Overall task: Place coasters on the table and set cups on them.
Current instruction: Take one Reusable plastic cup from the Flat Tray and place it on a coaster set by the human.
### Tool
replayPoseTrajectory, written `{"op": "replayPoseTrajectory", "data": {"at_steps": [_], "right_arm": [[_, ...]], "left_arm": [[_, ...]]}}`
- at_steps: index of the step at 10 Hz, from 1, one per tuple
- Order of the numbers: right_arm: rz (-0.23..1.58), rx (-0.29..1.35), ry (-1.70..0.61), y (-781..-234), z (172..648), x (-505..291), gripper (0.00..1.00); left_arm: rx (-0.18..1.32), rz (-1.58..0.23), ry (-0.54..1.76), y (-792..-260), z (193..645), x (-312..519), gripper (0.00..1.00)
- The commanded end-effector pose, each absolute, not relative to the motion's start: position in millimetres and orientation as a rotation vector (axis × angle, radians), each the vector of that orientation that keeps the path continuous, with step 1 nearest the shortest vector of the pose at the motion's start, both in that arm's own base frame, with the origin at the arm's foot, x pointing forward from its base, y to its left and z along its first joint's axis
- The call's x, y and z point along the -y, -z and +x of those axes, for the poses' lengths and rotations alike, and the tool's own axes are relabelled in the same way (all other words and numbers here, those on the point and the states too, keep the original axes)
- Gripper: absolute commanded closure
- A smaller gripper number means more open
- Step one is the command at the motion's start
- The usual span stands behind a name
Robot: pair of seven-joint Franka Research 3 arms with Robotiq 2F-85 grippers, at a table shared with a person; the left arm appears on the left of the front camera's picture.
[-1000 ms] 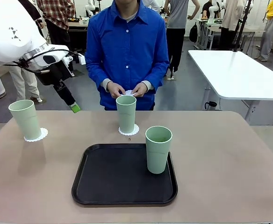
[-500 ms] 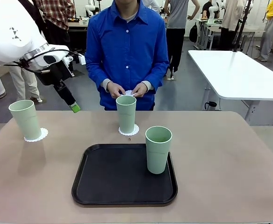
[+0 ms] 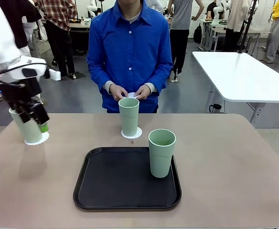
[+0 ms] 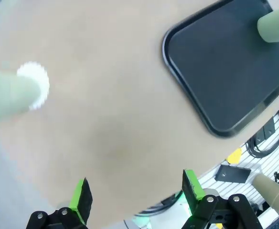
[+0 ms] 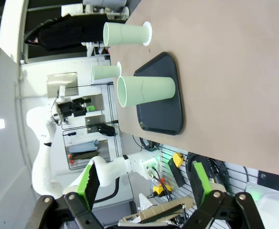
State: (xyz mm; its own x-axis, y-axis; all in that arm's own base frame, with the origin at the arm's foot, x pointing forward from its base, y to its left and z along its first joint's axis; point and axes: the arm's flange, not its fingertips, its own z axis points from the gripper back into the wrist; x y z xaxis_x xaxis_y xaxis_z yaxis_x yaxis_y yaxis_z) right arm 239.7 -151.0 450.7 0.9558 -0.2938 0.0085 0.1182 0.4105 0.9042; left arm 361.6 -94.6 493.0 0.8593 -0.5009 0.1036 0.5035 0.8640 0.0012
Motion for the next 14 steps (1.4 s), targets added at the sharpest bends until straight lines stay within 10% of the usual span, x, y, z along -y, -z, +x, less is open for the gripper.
{"op": "replayPoseTrajectory", "data": {"at_steps": [1, 5, 8, 14], "right_arm": [[1.133, 0.184, 0.251, -450, 240, 151, 0.00], [1.133, 0.184, 0.251, -450, 240, 151, 0.00], [1.133, 0.184, 0.251, -450, 240, 151, 0.00], [1.133, 0.184, 0.251, -450, 240, 151, 0.00]], "left_arm": [[0.083, -0.089, 0.447, -491, 343, 65, 0.00], [0.090, -0.072, 0.458, -490, 337, 60, 0.00], [0.087, -0.845, 0.509, -468, 378, -2, 0.00], [0.231, -1.139, 0.210, -458, 338, -164, 0.00]]}}
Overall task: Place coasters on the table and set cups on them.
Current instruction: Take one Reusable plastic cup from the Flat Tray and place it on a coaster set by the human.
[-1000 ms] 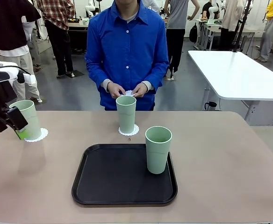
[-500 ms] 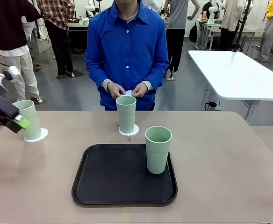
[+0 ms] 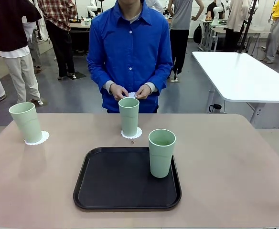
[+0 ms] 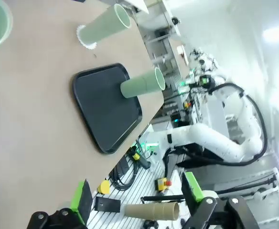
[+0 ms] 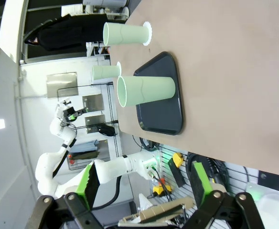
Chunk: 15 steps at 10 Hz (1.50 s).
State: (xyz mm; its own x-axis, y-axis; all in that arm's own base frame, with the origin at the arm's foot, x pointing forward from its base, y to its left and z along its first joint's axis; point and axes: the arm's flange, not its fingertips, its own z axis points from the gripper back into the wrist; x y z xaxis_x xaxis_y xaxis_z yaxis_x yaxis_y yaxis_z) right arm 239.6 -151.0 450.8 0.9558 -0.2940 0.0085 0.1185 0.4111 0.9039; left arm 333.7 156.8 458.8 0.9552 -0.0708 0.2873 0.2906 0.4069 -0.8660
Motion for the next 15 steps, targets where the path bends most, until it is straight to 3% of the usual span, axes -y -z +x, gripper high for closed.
{"op": "replayPoseTrajectory", "data": {"at_steps": [1, 7, 8, 15], "right_arm": [[1.133, 0.184, 0.251, -450, 240, 151, 0.00], [1.133, 0.184, 0.251, -450, 240, 151, 0.00], [1.133, 0.184, 0.251, -450, 240, 151, 0.00], [1.133, 0.184, 0.251, -450, 240, 151, 0.00]], "left_arm": [[0.235, -1.141, 0.176, -454, 331, -181, 0.00], [0.316, -1.226, 0.044, -436, 328, -239, 0.00], [0.328, -1.154, 0.040, -441, 331, -228, 0.00], [0.292, -1.216, 0.045, -435, 323, -233, 0.00]]}}
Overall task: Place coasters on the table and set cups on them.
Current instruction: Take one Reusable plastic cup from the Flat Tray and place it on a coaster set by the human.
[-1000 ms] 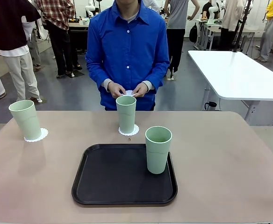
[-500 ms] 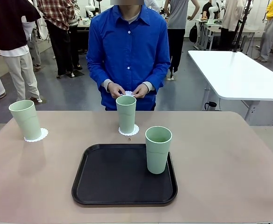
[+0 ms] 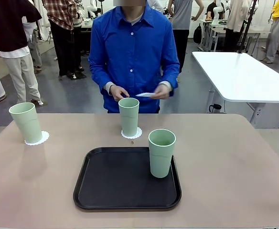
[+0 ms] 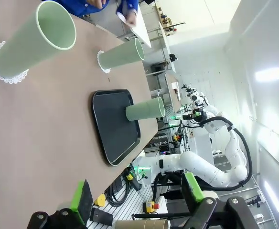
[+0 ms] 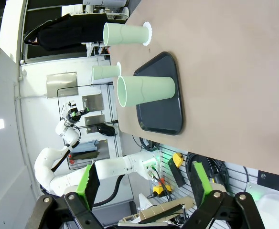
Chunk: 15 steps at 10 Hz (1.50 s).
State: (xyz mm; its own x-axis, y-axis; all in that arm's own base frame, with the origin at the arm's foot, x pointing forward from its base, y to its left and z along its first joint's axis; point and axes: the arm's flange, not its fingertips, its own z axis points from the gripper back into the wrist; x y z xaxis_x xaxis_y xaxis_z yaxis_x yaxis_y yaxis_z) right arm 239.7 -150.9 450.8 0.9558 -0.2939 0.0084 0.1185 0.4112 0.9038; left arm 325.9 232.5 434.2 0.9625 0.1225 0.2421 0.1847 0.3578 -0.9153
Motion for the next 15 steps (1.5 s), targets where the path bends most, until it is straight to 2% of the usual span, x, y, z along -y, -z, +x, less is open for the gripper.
{"op": "replayPoseTrajectory", "data": {"at_steps": [1, 15], "right_arm": [[1.133, 0.184, 0.251, -450.3, 240.4, 151.2, 0.00], [1.133, 0.184, 0.251, -450.3, 240.4, 151.2, 0.00]], "left_arm": [[0.292, -1.216, 0.045, -435.0, 323.4, -233.0, 0.00], [0.292, -1.216, 0.045, -435.0, 323.4, -233.0, 0.00]]}}
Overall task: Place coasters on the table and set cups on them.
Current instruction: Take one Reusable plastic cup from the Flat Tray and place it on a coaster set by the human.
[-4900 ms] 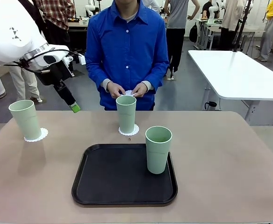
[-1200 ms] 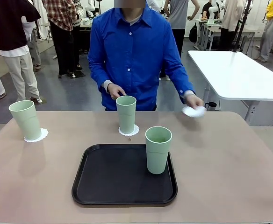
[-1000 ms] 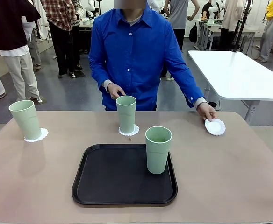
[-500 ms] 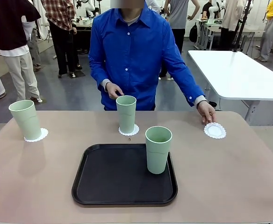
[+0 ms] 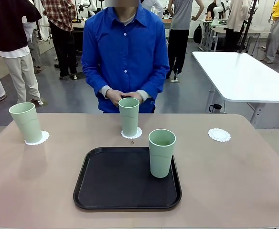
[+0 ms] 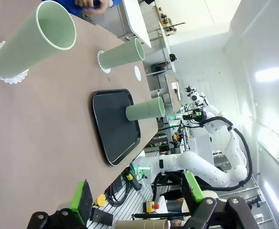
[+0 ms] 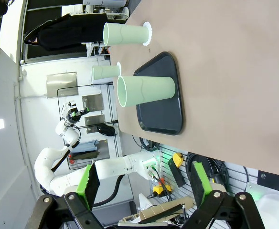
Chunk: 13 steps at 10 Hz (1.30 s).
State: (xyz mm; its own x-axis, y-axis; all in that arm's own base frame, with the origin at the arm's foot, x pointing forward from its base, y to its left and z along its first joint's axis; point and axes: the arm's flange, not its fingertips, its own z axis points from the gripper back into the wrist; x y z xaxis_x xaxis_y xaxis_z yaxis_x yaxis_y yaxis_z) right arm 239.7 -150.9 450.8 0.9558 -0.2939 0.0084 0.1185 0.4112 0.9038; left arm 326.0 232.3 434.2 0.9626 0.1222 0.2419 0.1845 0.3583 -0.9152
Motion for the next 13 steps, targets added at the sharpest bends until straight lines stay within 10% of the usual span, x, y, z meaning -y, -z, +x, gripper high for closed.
{"op": "replayPoseTrajectory", "data": {"at_steps": [1, 7, 13], "right_arm": [[1.133, 0.184, 0.251, -450, 240, 151, 0.00], [1.119, 0.176, 0.261, -451, 240, 151, 0.00], [0.530, 0.143, -0.533, -535, 345, 60, 0.00]], "left_arm": [[0.292, -1.216, 0.045, -435, 323, -233, 0.00], [0.292, -1.216, 0.045, -435, 323, -233, 0.00], [0.292, -1.216, 0.045, -435, 323, -233, 0.00]]}}
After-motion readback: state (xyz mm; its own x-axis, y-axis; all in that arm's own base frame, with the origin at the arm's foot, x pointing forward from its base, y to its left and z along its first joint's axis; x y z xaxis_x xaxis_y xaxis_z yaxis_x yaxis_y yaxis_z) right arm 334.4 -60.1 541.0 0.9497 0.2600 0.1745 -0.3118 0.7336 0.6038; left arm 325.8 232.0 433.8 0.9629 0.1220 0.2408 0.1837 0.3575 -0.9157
